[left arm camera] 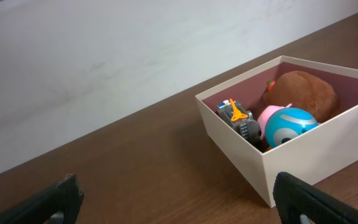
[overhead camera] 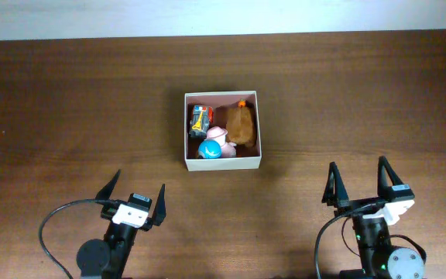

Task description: Pack container

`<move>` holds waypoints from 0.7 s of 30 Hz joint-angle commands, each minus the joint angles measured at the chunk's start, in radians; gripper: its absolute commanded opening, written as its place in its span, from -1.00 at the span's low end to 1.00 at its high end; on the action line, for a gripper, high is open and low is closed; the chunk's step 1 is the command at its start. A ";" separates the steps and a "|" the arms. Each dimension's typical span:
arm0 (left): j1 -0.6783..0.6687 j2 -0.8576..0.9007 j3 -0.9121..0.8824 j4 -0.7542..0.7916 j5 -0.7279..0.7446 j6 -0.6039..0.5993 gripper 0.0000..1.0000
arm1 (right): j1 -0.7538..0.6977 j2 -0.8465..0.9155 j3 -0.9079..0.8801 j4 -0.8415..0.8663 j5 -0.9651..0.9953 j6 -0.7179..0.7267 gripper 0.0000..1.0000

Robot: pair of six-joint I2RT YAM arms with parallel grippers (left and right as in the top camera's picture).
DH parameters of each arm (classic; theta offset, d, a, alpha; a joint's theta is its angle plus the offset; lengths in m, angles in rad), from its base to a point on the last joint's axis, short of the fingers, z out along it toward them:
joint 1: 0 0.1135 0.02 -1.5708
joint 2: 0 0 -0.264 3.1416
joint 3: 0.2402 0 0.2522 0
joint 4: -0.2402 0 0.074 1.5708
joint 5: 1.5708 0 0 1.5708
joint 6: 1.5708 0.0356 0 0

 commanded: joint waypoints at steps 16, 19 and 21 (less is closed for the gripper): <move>0.000 -0.010 -0.003 -0.006 -0.010 0.005 1.00 | -0.008 -0.010 -0.134 0.067 0.003 0.000 0.97; 0.000 -0.010 -0.003 -0.006 -0.010 0.004 0.99 | -0.008 -0.010 -0.151 0.050 0.015 0.000 0.97; 0.000 -0.010 -0.003 -0.006 -0.010 0.005 1.00 | -0.008 -0.010 -0.151 0.029 0.026 0.000 0.97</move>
